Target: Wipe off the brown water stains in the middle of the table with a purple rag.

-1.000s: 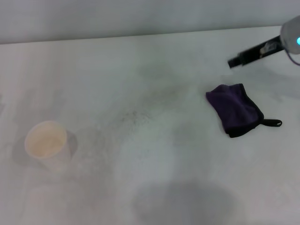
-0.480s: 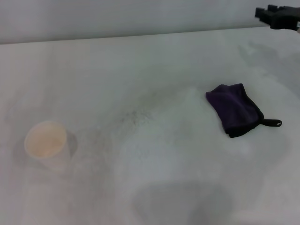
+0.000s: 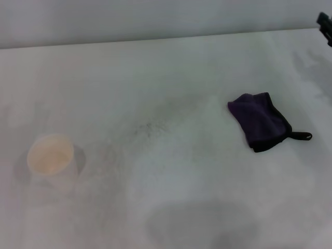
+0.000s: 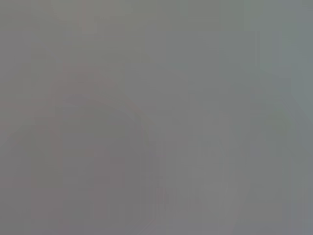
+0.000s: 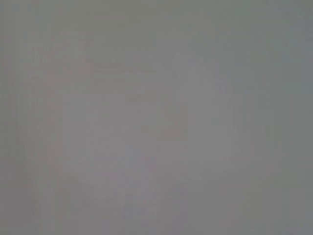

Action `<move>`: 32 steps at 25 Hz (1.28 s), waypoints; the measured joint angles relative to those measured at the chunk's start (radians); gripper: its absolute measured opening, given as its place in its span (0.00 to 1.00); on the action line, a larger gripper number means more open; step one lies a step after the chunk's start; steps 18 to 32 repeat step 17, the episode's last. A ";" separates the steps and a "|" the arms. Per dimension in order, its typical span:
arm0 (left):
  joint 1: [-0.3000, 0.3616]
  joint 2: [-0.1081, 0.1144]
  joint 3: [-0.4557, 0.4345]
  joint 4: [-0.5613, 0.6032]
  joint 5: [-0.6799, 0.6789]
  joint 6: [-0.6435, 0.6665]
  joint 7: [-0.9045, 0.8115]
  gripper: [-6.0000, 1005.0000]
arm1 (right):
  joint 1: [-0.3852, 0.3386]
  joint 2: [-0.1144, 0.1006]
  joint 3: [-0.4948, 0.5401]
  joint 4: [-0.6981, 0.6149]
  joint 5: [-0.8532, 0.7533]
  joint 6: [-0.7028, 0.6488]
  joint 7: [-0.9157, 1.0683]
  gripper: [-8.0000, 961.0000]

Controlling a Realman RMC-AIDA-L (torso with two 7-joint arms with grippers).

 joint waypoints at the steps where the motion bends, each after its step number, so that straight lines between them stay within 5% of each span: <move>1: -0.002 0.000 0.001 -0.003 0.000 0.000 0.001 0.89 | -0.005 0.000 0.009 0.023 0.032 0.021 -0.050 0.42; 15: -0.032 0.002 0.005 -0.007 0.012 -0.001 -0.001 0.89 | -0.022 0.002 0.034 0.206 0.259 0.153 -0.457 0.45; 32: -0.038 0.002 0.005 -0.009 0.013 -0.004 -0.002 0.89 | -0.018 0.003 0.040 0.223 0.262 0.164 -0.480 0.45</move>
